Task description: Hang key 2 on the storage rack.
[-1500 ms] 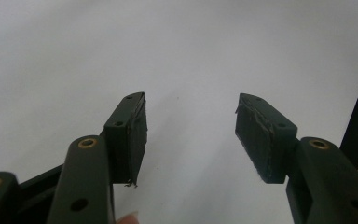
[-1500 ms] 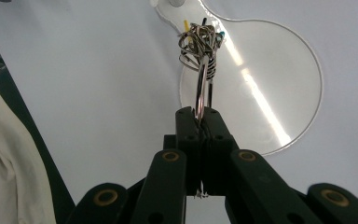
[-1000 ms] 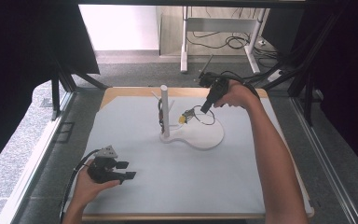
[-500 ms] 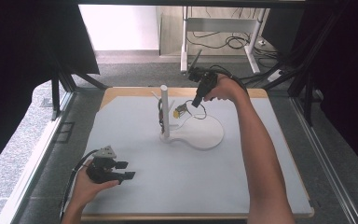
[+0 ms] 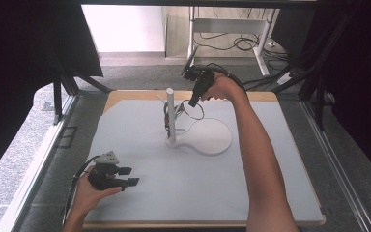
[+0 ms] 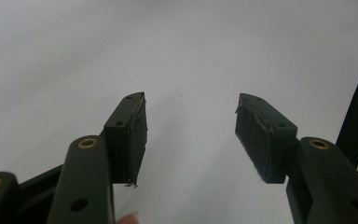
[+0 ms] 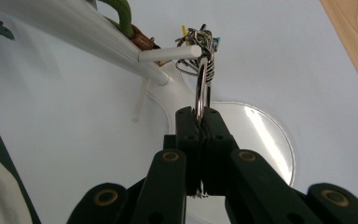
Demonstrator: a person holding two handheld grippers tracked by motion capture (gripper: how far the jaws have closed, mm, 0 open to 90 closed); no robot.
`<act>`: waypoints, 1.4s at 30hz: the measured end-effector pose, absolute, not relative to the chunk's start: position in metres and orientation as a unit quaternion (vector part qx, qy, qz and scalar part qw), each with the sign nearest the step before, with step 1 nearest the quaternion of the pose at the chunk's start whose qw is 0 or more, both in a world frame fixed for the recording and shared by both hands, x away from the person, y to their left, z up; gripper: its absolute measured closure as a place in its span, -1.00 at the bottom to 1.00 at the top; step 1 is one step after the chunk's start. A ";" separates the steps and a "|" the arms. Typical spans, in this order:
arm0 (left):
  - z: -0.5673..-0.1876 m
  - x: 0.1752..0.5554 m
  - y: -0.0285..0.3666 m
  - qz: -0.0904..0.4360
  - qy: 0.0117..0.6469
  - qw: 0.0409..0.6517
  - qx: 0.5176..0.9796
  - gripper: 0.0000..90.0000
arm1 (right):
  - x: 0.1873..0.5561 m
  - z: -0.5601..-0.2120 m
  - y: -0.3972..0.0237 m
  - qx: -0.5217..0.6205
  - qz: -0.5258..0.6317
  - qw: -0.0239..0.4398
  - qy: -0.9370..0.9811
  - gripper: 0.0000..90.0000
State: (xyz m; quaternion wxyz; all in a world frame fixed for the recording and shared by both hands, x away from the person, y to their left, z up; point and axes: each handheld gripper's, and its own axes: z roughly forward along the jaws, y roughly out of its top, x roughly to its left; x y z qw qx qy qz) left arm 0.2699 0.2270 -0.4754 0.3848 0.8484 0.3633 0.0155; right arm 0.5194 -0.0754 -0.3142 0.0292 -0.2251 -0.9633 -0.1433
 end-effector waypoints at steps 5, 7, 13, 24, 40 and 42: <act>-0.475 0.270 0.228 0.017 0.362 0.385 0.849 -0.02 | 0.521 -0.318 -0.071 -0.225 -0.144 0.027 -0.963 0.96; -0.475 0.270 0.227 0.016 0.363 0.385 0.849 -0.02 | 0.522 -0.319 -0.070 -0.226 -0.141 0.026 -0.964 0.96; -0.475 0.269 0.227 0.015 0.363 0.385 0.848 -0.02 | 0.524 -0.317 -0.071 -0.231 -0.149 0.020 -0.961 0.95; -0.476 0.269 0.228 0.015 0.363 0.386 0.848 -0.02 | 0.524 -0.321 -0.062 -0.228 -0.154 0.019 -0.961 0.96; -0.473 0.266 0.227 0.019 0.362 0.389 0.847 -0.02 | 0.506 -0.331 -0.059 -0.226 -0.160 0.033 -0.960 0.95; -0.473 0.266 0.227 0.017 0.361 0.391 0.846 -0.02 | 0.505 -0.332 -0.061 -0.222 -0.166 0.036 -0.960 0.95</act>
